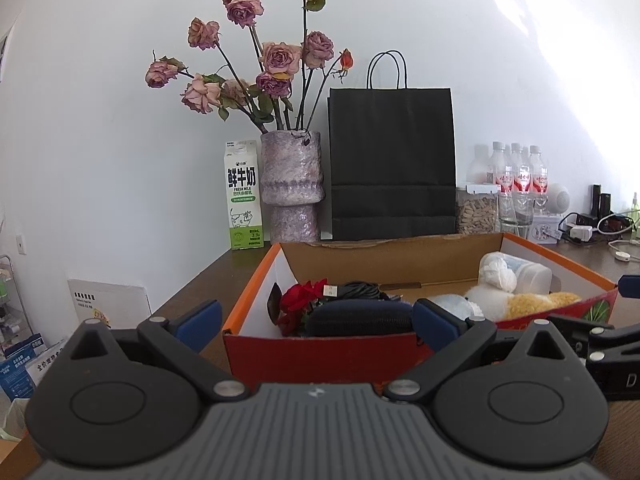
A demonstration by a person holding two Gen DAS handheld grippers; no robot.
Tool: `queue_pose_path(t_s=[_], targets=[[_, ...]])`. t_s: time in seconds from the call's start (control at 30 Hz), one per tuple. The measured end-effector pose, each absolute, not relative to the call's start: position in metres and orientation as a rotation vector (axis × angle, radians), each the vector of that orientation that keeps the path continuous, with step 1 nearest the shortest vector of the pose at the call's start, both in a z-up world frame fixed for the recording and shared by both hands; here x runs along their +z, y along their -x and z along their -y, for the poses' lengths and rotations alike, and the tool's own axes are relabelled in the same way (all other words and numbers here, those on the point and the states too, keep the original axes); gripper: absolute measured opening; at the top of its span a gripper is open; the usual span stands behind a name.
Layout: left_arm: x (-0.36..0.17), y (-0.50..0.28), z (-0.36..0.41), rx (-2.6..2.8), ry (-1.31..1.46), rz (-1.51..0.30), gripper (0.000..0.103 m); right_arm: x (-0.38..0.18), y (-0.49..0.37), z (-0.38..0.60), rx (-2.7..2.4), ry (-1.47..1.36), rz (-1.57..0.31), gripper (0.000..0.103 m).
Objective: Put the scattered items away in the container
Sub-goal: 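Withdraw both grippers from the box toward the remaining caps and plug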
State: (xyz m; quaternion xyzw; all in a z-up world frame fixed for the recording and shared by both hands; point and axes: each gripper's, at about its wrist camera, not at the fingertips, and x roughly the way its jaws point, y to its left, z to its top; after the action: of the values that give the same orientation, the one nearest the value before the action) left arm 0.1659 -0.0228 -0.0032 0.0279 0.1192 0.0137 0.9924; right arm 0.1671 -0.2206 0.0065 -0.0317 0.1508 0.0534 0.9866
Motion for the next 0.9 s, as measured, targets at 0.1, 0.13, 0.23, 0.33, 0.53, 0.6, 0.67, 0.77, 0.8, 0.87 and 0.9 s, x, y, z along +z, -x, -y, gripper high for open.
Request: queue_pose_path(t_s=[0.1, 0.13, 0.23, 0.33, 0.53, 0.6, 0.67, 0.77, 0.8, 0.87, 0.9], targets=[[-0.007, -0.162, 0.023, 0.033, -0.066, -0.250, 0.103, 0.005, -0.164, 0.221, 0.100, 0.069, -0.313, 0.103], [-0.007, -0.161, 0.023, 0.036, -0.067, -0.254, 0.103, 0.005, -0.163, 0.222, 0.099, 0.069, -0.312, 0.103], [-0.007, -0.157, 0.019, 0.046, -0.055, -0.250, 0.103, 0.005, -0.160, 0.224, 0.092, 0.068, -0.315, 0.103], [-0.007, -0.156, 0.015, 0.052, -0.045, -0.268, 0.103, 0.004, -0.158, 0.226, 0.087, 0.065, -0.328, 0.103], [-0.007, -0.150, 0.015, 0.061, -0.061, -0.281, 0.103, 0.003, -0.151, 0.229, 0.076, 0.069, -0.340, 0.103], [-0.007, -0.148, 0.016, 0.061, -0.065, -0.291, 0.103, 0.003, -0.147, 0.231, 0.073, 0.066, -0.344, 0.103], [-0.008, -0.146, 0.014, 0.064, -0.061, -0.305, 0.103, 0.002, -0.144, 0.235, 0.073, 0.059, -0.354, 0.103], [-0.009, -0.144, 0.010, 0.068, -0.054, -0.338, 0.103, 0.002, -0.141, 0.240, 0.066, 0.047, -0.365, 0.103], [-0.010, -0.144, 0.009, 0.068, -0.052, -0.350, 0.103, 0.001, -0.140, 0.242, 0.063, 0.043, -0.371, 0.103], [-0.011, -0.143, 0.007, 0.069, -0.048, -0.369, 0.103, 0.001, -0.138, 0.246, 0.057, 0.036, -0.386, 0.103], [-0.011, -0.142, 0.005, 0.067, -0.047, -0.379, 0.103, 0.000, -0.138, 0.248, 0.055, 0.035, -0.394, 0.103]])
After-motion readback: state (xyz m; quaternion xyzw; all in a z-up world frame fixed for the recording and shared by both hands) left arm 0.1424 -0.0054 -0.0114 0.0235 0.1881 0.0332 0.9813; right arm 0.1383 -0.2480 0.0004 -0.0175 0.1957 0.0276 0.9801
